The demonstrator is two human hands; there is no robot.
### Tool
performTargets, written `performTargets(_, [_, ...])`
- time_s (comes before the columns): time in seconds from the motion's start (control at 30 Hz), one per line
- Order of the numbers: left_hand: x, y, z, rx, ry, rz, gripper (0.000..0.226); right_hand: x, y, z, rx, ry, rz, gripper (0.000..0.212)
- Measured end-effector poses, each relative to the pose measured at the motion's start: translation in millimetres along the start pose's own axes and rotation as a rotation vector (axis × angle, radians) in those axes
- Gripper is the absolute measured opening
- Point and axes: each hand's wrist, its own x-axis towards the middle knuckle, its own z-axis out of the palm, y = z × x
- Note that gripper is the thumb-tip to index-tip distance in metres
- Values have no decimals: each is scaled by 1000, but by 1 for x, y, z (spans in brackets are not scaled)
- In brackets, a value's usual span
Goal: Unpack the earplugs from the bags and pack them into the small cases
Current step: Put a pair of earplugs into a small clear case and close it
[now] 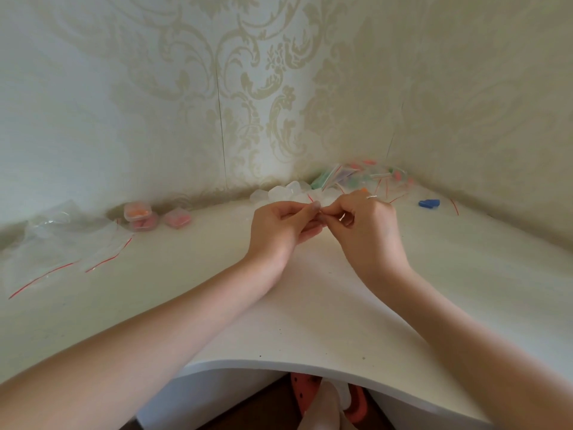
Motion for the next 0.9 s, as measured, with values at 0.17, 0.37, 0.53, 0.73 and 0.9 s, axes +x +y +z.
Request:
performTargets(0.17, [2,-4,-1,140,-24,99,9,2,4,1,126,-17,151,11])
performTargets(0.37, [3,-4,-3,231,-70,167,13,10,14,-10,593,-261,471,18])
performTargets(0.53, [-2,-6,2,423,-123,219,17,3,8,1,480,-284,346,20])
performTargets(0.73, [-5,-6,2,508,-149,267,27,-5,-3,4,198,-292,56,31])
performTargets(0.9, [-4,-3,3,510,-140,285,28,-10,-5,11,152,-162,22,35])
